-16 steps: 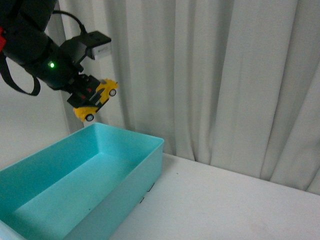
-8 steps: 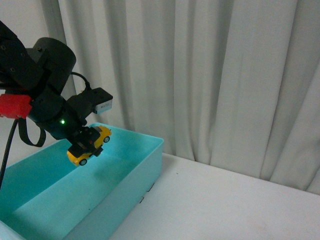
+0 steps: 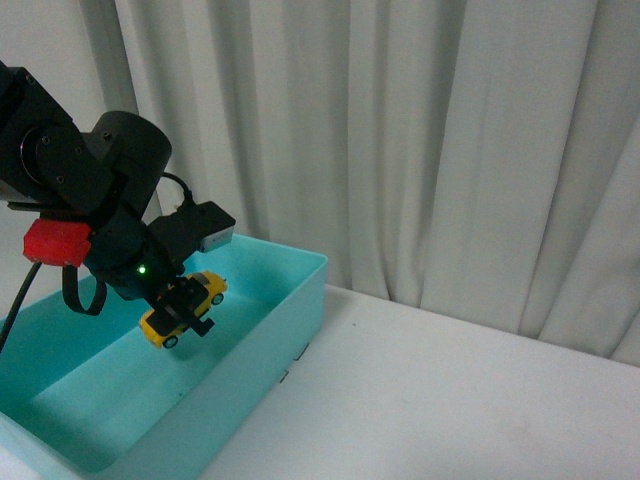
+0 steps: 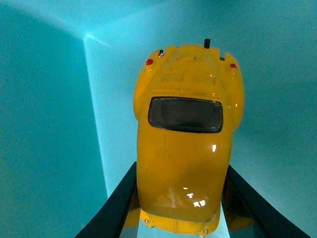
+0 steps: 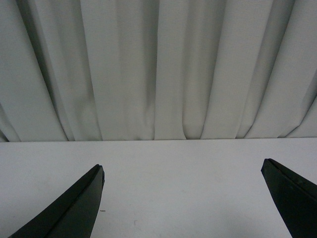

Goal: Wind up and store yellow beetle toy

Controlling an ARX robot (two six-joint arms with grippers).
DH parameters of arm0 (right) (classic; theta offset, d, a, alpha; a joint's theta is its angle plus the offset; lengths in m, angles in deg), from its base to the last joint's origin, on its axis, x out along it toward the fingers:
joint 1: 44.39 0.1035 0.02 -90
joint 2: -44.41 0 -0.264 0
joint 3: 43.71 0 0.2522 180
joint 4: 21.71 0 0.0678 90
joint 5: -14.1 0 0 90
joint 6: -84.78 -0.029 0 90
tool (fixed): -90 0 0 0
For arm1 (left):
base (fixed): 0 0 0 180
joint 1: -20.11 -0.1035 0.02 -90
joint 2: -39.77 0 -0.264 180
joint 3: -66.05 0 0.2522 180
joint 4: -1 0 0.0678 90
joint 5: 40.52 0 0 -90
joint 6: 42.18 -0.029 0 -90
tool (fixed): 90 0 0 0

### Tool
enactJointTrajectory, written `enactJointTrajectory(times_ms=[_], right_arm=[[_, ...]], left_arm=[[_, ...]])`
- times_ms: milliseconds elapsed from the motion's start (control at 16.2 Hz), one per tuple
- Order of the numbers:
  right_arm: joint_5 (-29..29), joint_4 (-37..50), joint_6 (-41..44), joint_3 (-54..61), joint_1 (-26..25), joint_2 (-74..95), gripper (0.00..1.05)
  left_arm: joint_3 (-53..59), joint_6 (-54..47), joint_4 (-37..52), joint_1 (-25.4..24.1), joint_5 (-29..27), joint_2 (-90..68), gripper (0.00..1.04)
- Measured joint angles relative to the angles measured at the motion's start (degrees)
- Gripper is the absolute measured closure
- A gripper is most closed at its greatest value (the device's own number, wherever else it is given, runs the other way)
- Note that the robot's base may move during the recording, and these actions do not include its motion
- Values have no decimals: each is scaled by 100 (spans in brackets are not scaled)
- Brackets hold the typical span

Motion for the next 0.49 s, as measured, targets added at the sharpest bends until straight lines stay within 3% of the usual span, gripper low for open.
enactJointTrajectory(times_ms=[123, 431, 493], right_arm=[[0, 0, 0, 0, 0, 0, 7], [-2, 0, 0, 0, 0, 0, 7], [-2, 0, 0, 0, 0, 0, 7]], left_arm=[[122, -70, 107, 0, -46, -114, 64], [79, 22, -133, 33, 181, -22, 11], [55, 72, -199, 33, 297, 160, 5]])
